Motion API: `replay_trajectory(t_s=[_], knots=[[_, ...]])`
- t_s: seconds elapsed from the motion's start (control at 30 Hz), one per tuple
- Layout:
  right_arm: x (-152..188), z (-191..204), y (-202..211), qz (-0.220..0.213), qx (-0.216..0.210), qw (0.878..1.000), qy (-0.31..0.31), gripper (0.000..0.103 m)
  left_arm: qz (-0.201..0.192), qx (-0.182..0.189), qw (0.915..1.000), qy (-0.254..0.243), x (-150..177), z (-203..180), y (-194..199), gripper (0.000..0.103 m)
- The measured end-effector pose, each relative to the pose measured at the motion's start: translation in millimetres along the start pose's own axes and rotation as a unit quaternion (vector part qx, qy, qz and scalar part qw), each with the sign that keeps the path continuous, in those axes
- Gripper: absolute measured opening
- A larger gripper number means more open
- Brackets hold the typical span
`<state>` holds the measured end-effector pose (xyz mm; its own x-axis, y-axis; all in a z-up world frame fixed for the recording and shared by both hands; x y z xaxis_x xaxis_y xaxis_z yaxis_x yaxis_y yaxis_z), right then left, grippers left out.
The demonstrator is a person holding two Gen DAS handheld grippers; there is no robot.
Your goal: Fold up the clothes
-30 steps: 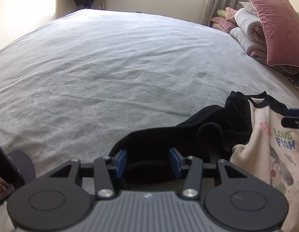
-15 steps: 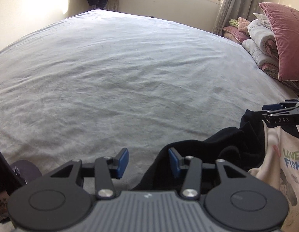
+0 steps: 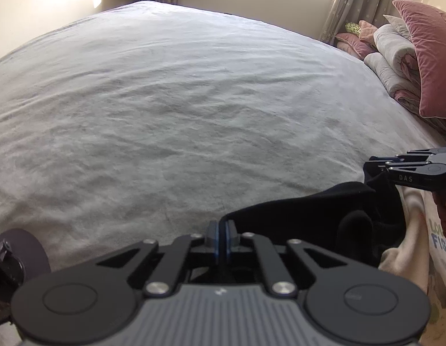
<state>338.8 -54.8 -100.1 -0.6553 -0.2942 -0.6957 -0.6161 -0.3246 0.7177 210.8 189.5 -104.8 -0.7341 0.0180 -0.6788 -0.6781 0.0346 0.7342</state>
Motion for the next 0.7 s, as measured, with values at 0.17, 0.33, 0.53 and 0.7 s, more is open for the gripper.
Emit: replay_trajectory(t_s=[0.17, 0.33, 0.53, 0.7], knots=[[-8, -18, 15, -0.059, 0.036, 0.997, -0.034, 0.011, -0.048, -0.086, 0.9951, -0.012, -15, 11, 17, 0.003], [-26, -32, 30, -0.106, 0.059, 0.992, -0.045, 0.010, -0.050, -0.159, 0.9847, -0.051, -33, 27, 16, 0.003], [-32, -31, 16, -0.116, 0.071, 0.990, -0.040, 0.010, -0.046, -0.214, 0.9732, -0.069, -67, 36, 3, 0.003], [-29, -30, -7, -0.099, 0.081, 0.991, -0.047, 0.010, -0.027, -0.252, 0.9638, -0.083, -81, 43, -20, 0.003]])
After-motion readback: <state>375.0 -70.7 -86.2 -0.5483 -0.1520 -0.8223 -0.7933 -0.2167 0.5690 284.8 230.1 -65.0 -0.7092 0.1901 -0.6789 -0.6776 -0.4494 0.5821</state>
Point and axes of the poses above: each gripper's, at about its wrist camera, not at the fingertips, and y roughly against the way its jaws point, z to its left, x to its underside, the point moved 7 cm from there along -y, roughly the way its jaws point, and after that the axes turned 9 degrees about -y, right-handed, at the moved point
